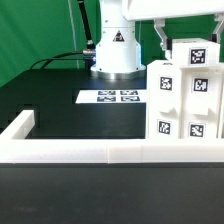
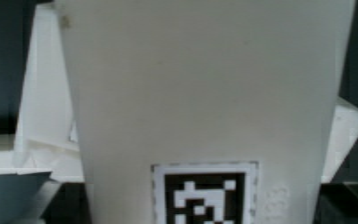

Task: Assemble cabinet

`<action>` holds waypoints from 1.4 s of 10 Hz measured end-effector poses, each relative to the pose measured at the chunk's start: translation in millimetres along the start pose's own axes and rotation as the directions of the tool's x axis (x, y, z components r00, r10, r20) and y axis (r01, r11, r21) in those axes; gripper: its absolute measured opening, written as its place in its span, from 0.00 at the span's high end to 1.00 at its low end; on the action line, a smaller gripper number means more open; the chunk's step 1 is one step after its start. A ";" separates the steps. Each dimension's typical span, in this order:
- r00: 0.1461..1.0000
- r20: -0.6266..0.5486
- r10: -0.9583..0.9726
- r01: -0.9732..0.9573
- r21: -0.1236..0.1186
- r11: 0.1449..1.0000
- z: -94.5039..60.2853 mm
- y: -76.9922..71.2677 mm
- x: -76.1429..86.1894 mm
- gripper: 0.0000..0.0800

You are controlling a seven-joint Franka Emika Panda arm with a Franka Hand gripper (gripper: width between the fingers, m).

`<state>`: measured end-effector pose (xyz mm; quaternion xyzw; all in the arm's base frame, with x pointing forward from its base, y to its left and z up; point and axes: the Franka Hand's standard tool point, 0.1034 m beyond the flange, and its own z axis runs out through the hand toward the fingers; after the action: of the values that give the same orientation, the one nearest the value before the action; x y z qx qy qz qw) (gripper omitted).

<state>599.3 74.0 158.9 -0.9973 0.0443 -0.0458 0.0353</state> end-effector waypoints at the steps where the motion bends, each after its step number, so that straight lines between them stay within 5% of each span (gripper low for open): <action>1: 0.998 -0.010 0.069 -0.069 0.001 0.998 0.2 -0.8 1.1 0.30; 7: 0.851 -0.020 0.525 -0.524 0.024 0.851 0.4 -0.1 3.4 0.30; 11: 0.654 -0.010 0.756 -0.756 0.031 0.654 0.3 0.6 3.6 0.30; 14: 0.409 0.011 0.912 -0.912 0.034 0.408 -0.4 0.3 0.5 0.30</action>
Offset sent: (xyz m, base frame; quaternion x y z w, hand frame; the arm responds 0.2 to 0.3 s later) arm -0.0049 -0.0034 -0.0031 -0.0117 0.0077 0.2426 0.9700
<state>599.8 73.7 159.3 -0.8120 0.5787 -0.0249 0.0715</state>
